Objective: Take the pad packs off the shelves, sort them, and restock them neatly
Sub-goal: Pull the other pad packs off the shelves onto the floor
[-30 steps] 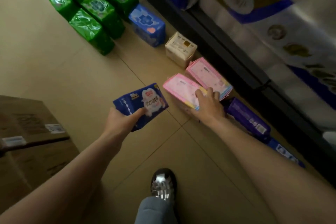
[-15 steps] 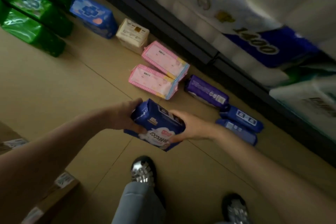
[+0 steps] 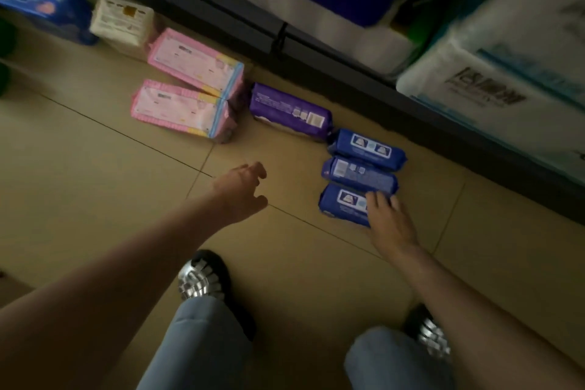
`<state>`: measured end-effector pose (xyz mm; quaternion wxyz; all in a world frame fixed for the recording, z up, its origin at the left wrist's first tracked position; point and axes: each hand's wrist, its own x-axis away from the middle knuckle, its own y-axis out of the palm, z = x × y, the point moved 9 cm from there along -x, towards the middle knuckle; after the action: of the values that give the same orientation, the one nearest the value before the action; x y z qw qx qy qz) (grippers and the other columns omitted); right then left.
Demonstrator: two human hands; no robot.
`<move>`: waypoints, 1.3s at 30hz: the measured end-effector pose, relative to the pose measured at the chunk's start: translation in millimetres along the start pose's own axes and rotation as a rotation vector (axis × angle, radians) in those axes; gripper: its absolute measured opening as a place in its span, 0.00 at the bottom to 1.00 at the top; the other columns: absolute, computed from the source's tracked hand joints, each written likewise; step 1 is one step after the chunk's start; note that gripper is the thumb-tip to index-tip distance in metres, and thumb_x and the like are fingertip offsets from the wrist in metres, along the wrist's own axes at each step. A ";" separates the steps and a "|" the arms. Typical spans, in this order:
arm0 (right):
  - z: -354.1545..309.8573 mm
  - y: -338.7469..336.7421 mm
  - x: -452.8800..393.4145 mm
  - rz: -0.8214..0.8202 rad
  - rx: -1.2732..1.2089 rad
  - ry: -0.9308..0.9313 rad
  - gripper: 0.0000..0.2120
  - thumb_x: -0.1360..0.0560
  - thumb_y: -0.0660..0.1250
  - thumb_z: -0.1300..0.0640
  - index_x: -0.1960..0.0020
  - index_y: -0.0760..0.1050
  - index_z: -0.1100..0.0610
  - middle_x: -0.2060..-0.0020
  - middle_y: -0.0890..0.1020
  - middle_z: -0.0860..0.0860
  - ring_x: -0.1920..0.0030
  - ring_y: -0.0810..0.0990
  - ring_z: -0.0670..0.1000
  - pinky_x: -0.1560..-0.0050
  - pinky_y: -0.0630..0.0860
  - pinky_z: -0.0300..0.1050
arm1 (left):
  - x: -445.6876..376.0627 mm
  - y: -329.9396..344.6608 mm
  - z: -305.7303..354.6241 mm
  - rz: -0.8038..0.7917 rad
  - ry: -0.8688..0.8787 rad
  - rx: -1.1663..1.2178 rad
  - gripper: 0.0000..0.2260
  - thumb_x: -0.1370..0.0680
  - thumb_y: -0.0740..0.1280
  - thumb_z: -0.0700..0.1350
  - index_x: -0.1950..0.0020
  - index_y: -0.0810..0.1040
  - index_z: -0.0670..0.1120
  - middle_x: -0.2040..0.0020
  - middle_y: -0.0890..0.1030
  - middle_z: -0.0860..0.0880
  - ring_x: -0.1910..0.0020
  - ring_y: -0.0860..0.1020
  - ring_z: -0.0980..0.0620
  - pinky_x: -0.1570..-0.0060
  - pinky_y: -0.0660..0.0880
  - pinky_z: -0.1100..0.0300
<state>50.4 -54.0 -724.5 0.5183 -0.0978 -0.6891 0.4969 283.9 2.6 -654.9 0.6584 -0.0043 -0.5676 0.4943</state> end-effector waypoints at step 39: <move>313.6 -546.9 327.1 1.036 -0.449 0.168 0.33 0.37 0.78 0.53 0.36 0.69 0.53 0.38 0.67 0.53 0.37 0.66 0.51 0.38 0.66 0.41 | 279.6 -249.2 486.5 0.710 0.732 0.367 0.31 0.29 0.73 0.47 0.31 0.60 0.55 0.38 0.67 0.58 0.38 0.68 0.59 0.42 0.64 0.65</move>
<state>-141.2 -290.8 -82.9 0.2263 -0.5698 -0.5964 0.5181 41.9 -211.7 -132.9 0.5954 -0.2527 -0.1691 0.7436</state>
